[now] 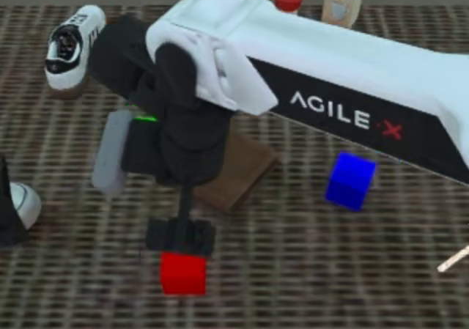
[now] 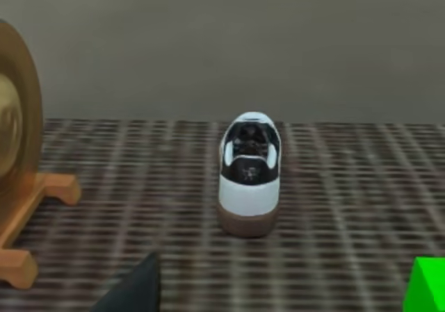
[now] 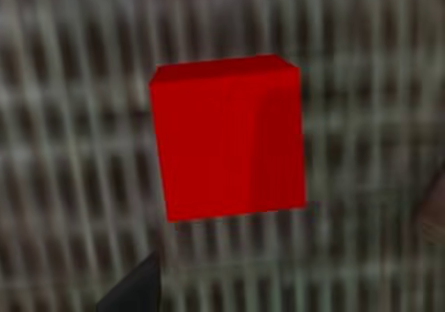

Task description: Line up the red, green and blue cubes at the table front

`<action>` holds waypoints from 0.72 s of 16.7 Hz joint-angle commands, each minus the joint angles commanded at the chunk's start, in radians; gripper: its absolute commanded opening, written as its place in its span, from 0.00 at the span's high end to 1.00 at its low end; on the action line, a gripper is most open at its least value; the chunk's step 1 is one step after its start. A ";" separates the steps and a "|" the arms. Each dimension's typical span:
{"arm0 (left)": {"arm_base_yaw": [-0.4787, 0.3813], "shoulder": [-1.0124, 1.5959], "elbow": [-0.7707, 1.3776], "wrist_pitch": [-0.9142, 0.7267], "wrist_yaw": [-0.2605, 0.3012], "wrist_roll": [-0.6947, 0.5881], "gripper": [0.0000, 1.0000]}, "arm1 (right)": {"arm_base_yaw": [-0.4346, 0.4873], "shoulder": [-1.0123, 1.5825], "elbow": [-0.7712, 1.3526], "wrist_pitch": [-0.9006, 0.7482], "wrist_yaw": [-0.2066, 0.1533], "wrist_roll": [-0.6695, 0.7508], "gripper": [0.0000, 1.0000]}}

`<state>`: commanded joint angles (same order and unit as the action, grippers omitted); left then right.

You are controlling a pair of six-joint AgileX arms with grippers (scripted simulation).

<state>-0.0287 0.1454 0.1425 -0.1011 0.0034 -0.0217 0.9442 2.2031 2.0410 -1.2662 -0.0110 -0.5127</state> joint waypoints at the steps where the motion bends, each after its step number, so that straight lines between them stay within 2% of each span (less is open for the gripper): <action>1: -0.010 0.060 0.059 -0.039 0.000 -0.008 0.00 | -0.029 -0.060 -0.050 0.041 -0.004 0.014 0.00; 6: -0.071 0.506 0.465 -0.293 -0.001 -0.058 0.00 | -0.231 -0.507 -0.422 0.307 -0.028 0.120 0.00; 12: -0.158 1.207 1.028 -0.663 -0.004 -0.124 0.00 | -0.528 -1.205 -1.054 0.675 -0.047 0.291 0.00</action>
<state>-0.1871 1.3521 1.1706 -0.7646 -0.0007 -0.1461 0.4165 0.9986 0.9865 -0.5912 -0.0578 -0.2221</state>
